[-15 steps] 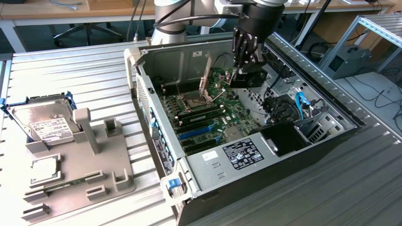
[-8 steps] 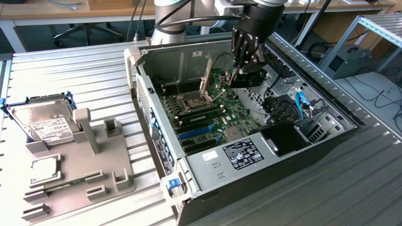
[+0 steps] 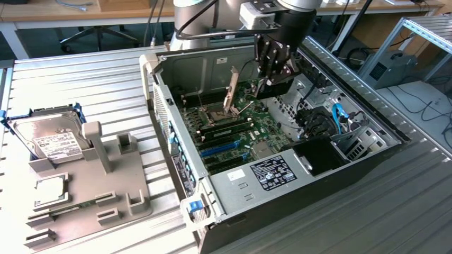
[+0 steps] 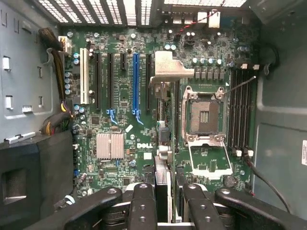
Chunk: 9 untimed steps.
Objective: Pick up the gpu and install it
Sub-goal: 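Insert the gpu into the slot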
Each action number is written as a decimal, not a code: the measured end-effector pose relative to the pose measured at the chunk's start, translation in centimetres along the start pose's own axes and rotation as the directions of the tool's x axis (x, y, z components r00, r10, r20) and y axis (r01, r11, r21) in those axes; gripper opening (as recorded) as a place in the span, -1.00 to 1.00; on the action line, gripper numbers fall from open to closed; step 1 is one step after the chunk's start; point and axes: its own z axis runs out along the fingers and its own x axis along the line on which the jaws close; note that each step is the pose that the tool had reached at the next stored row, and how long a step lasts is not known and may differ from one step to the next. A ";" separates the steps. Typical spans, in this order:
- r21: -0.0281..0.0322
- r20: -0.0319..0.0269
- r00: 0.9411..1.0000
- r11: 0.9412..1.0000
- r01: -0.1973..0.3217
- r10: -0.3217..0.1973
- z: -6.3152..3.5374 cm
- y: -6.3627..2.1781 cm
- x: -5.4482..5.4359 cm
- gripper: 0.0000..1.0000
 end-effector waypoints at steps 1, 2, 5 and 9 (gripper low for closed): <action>0.001 -0.013 1.000 1.000 -0.022 0.022 0.17 0.01 0.0 -0.46; 0.001 -0.013 1.000 1.000 -0.023 0.023 0.20 0.01 0.0 -0.46; 0.001 -0.013 1.000 1.000 -0.023 0.023 0.20 0.01 0.0 -0.46; 0.001 -0.013 1.000 1.000 -0.023 0.023 0.22 0.10 0.0 -0.46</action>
